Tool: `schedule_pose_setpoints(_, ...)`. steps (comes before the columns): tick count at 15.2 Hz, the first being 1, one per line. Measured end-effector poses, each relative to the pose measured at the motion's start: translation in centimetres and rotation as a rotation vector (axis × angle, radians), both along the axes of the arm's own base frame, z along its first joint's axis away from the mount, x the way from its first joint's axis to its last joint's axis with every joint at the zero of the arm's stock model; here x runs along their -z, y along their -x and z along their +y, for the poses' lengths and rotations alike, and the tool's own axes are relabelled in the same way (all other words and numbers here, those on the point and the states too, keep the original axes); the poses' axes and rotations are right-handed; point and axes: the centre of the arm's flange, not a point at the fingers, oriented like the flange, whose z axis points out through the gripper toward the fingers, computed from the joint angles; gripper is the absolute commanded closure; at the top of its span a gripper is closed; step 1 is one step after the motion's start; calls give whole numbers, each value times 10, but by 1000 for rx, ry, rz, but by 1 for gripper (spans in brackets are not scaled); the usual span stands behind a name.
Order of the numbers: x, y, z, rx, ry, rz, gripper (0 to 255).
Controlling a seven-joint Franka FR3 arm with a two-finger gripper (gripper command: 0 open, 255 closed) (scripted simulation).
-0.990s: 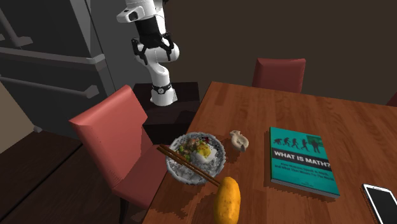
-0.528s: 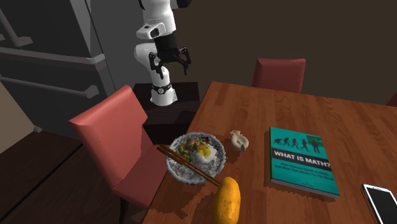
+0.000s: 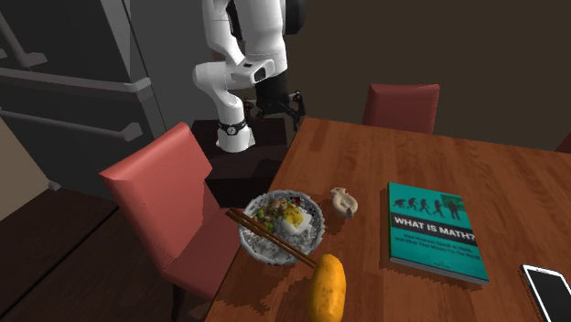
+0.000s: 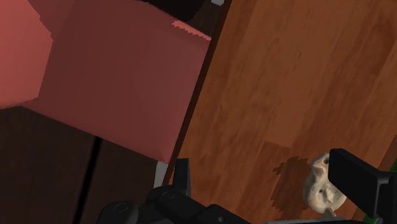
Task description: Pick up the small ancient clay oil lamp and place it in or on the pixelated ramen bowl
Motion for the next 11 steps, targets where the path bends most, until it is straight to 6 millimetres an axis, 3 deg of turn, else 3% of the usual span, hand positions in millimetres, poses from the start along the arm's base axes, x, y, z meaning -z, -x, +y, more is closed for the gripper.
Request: schedule_pose_setpoints(11, 66, -77, 109, -31, 29, -6, 0)
